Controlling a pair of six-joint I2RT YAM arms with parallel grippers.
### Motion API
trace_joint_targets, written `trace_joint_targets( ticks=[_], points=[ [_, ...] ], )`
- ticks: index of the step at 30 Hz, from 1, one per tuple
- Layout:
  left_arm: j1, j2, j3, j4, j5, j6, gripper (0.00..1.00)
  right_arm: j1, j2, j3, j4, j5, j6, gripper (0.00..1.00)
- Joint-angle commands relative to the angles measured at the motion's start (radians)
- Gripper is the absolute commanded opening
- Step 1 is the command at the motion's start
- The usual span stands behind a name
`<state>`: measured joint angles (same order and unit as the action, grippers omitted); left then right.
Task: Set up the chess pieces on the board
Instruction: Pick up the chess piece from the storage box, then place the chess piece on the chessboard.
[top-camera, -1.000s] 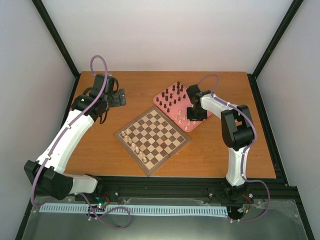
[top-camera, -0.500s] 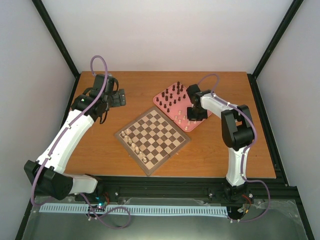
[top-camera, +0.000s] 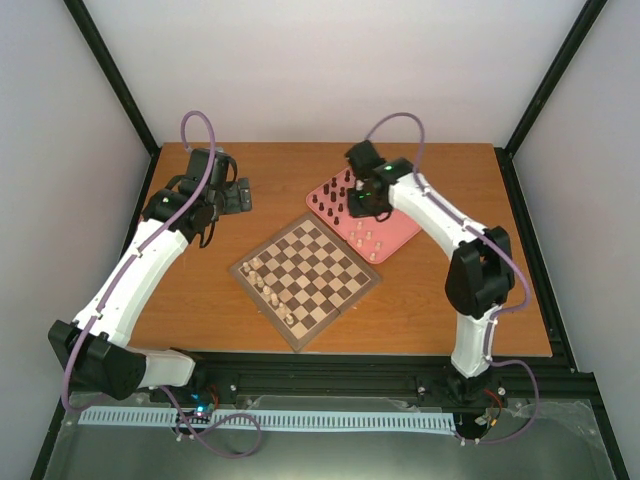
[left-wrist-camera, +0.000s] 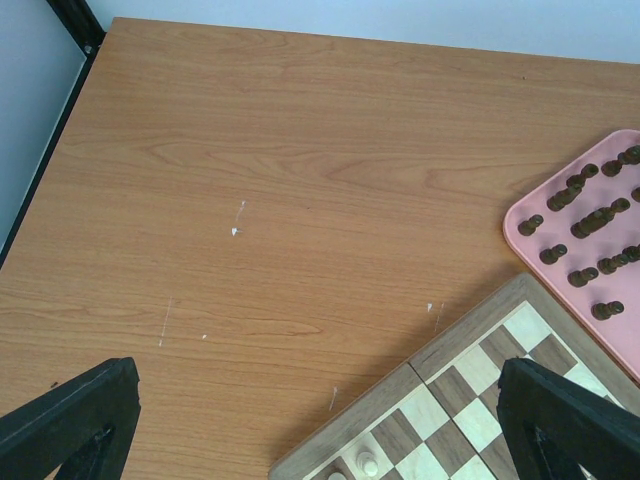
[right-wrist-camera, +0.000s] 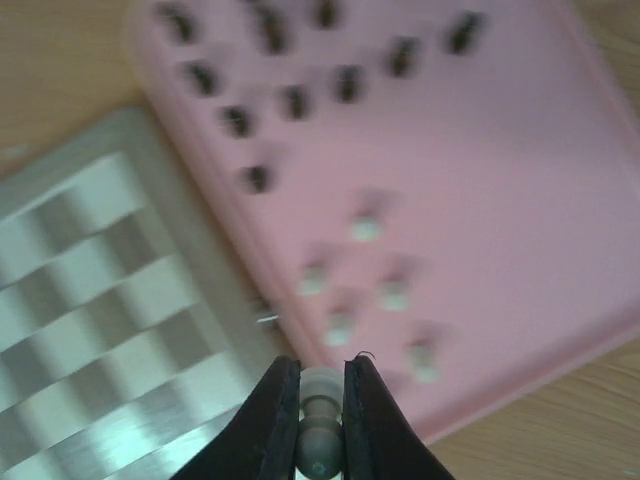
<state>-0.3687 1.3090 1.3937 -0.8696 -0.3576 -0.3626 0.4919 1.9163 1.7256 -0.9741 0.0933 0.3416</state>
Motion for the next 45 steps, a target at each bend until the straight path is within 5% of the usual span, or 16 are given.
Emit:
trace_joint_targets(
  ticks=[1, 14, 45],
  points=[
    [-0.007, 0.001, 0.008, 0.000, 0.005, -0.012, 1.00, 0.181, 0.033, 0.101, -0.092, -0.046, 0.031, 0.03],
    [-0.007, -0.044, -0.025, 0.001, -0.029, -0.008, 1.00, 0.419, 0.307, 0.365, -0.127, -0.116, 0.062, 0.03],
    [-0.007, -0.225, 0.106, -0.043, -0.215, -0.027, 1.00, 0.480, 0.541, 0.585, -0.084, -0.228, 0.074, 0.03]
  ],
)
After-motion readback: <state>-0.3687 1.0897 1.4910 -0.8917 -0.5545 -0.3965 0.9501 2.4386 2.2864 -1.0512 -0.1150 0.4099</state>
